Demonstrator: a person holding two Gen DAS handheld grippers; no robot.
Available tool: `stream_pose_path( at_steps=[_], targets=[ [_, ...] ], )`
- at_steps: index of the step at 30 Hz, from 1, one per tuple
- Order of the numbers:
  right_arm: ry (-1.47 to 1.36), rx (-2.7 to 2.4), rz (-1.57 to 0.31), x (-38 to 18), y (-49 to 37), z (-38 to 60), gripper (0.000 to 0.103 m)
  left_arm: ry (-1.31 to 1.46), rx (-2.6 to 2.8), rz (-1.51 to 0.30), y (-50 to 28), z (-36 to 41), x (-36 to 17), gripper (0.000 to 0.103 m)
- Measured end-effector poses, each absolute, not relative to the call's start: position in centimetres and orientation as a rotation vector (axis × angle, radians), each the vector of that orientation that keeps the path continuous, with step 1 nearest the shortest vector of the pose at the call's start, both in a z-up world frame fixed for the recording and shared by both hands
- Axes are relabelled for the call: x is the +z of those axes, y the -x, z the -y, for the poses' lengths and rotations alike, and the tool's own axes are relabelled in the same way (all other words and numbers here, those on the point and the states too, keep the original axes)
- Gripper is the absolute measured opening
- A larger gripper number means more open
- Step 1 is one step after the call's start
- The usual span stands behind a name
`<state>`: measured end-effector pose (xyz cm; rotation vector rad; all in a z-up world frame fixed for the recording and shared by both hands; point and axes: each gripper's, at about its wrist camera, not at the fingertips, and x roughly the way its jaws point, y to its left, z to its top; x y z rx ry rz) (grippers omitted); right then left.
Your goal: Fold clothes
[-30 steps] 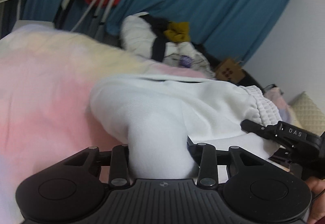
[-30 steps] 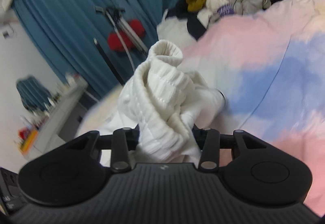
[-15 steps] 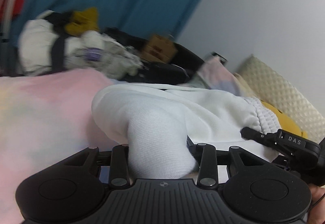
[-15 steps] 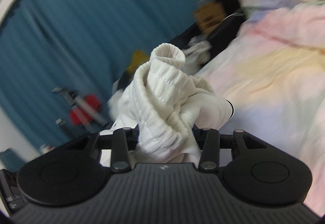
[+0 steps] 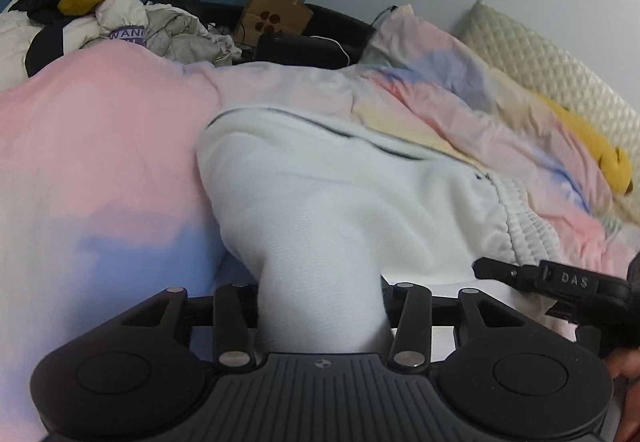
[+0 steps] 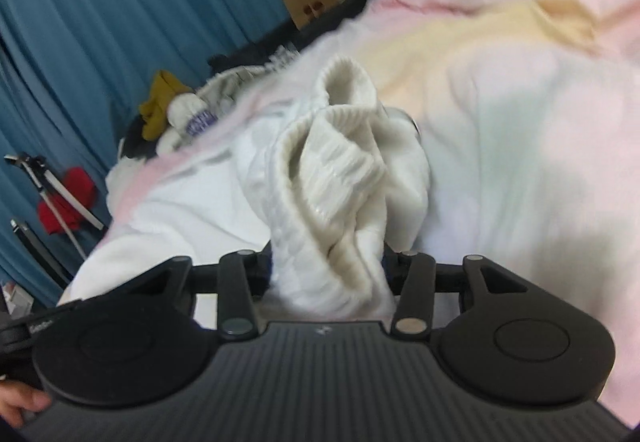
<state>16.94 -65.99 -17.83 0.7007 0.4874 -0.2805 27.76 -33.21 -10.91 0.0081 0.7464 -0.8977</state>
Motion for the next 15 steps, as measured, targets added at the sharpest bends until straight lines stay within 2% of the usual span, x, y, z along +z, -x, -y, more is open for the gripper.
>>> stream_pose_path(
  at_steps=[4, 7, 11, 15],
  targets=[
    [-0.783, -0.282, -0.511, -17.3, -16.4, 66.9, 0.056, -0.002, -0.858, -0.801, -27.1, 32.2, -9.5, 0.059],
    [-0.844, -0.309, -0.557, -16.0, -15.2, 67.3, 0.059, -0.041, -0.806, -0.771, -24.8, 30.6, -6.7, 0.066],
    [-0.75, -0.342, -0.585, -13.2, -13.0, 65.9, 0.059, -0.073, -0.782, -0.706, -21.2, 28.2, -2.2, 0.078],
    [-0.625, -0.338, -0.572, -9.7, -10.2, 63.4, 0.059, -0.091, -0.75, -0.63, -17.3, 26.1, 2.0, 0.082]
  ],
)
